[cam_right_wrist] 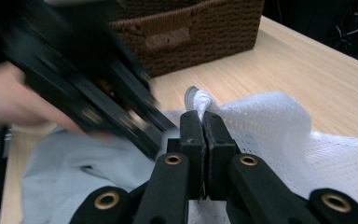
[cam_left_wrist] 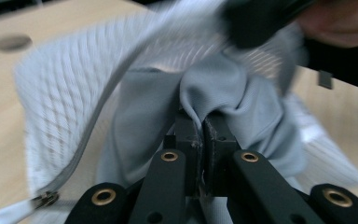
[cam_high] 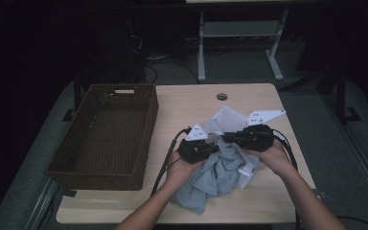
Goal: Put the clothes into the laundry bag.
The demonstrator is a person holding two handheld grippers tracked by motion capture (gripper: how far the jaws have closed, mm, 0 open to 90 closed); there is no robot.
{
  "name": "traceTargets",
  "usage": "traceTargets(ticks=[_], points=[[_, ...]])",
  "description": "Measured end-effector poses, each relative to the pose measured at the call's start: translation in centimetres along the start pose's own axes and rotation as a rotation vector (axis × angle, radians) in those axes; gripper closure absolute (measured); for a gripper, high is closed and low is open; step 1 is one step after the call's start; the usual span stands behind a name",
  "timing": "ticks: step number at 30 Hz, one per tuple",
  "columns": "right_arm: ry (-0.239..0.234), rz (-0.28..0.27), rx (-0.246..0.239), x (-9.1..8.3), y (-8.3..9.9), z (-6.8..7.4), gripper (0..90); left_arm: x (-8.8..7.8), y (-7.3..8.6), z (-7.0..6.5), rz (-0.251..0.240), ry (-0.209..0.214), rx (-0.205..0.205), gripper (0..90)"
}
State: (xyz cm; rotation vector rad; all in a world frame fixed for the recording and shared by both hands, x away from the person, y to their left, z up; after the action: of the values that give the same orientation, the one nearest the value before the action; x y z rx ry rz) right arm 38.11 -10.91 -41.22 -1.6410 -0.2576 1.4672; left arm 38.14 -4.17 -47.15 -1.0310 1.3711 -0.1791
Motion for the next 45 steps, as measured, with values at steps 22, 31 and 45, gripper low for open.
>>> traceTargets(ticks=[22, 31, 45], points=[[0.019, 0.009, 0.012, -0.4, 1.1, -1.0, 87.3, -4.7, 6.8, 0.0, 0.173, -0.01, -0.038, 25.2], [0.02, 0.017, 0.016, -0.4, 1.4, -1.3, 87.3, -3.4, 10.7, -0.1, 0.275, -0.002, -0.042, 38.3], [0.013, 0.04, 0.006, 0.2, 1.9, -1.0, 87.3, -5.3, 8.8, 0.0, 0.158, -0.005, -0.01, 88.4]])
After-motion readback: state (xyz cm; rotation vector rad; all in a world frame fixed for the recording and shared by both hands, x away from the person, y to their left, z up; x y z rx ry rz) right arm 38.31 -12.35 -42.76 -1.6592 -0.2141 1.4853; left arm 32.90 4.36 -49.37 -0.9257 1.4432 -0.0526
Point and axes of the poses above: each handheld gripper's, and its own axes: x roughly forward along the jaws, y roughly out of its underside, z roughly to its left, the point moved 10 cm from there along x, roughly forward along the jaws, and after that the axes turned 15 degrees about z, right-handed, at the moved point
